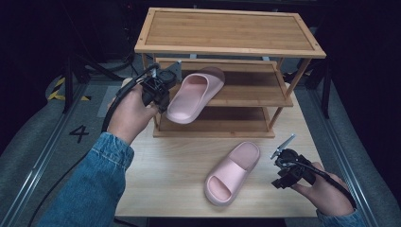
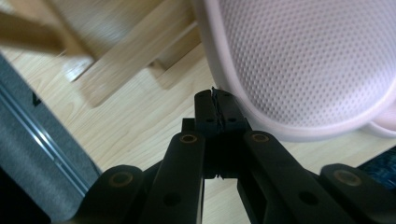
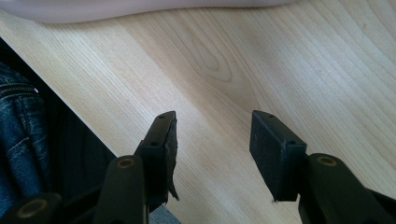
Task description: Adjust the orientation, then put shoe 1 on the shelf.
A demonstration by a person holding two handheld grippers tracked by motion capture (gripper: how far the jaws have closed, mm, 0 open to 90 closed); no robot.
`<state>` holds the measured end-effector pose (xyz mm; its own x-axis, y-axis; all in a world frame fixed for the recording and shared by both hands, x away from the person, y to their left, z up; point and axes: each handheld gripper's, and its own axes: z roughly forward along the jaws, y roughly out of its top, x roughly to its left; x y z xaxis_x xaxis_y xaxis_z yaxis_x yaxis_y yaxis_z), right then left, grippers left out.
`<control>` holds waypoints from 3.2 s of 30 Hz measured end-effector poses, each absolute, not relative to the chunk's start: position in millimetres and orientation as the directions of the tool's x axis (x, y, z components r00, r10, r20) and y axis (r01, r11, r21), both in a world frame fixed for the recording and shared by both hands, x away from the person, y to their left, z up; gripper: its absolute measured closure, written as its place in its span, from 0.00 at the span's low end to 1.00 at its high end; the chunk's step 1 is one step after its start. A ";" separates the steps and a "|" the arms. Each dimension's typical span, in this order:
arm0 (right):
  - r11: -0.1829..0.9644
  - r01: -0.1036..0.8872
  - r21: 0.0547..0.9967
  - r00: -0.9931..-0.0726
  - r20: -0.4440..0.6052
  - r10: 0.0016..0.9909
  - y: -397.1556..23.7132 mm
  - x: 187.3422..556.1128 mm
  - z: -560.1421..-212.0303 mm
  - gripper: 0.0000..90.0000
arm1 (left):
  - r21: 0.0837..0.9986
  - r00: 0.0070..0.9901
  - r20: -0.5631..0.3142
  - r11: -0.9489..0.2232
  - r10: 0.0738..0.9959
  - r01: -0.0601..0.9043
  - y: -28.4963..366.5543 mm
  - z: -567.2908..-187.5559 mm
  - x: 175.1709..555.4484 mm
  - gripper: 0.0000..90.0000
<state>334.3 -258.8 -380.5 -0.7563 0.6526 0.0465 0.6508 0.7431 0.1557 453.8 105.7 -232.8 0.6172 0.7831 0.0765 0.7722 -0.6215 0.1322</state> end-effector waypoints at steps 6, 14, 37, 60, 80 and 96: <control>0.743 0.649 0.160 -0.757 0.048 0.651 -258.6 334.3 -380.5 0.57 | 0.146 0.651 0.070 -0.653 0.756 0.743 88.7 -232.2 448.6 0.99; 0.743 0.650 0.162 -0.757 0.044 0.652 -259.1 333.9 -379.8 0.58 | 0.160 0.694 0.066 -0.694 0.717 0.702 65.6 -232.4 443.6 0.99; 0.762 0.626 0.166 -0.777 0.043 0.628 -251.8 338.5 -377.8 0.58 | 0.155 0.779 0.047 -0.775 0.625 0.613 23.9 -242.5 402.7 0.99; 0.766 0.623 0.159 -0.781 0.058 0.622 -253.0 340.3 -381.8 0.57 | 0.236 0.741 0.041 -0.727 0.671 0.645 20.4 -249.1 454.5 0.96; 0.770 0.616 0.164 -0.786 0.063 0.615 -250.5 339.3 -382.2 0.57 | 0.227 0.747 0.002 -0.728 0.665 0.647 42.5 -240.5 427.6 0.67; 0.796 0.583 0.164 -0.812 0.079 0.578 -233.0 341.2 -384.4 0.61 | 0.184 0.704 -0.041 -0.687 0.709 0.703 101.3 -276.7 386.2 0.56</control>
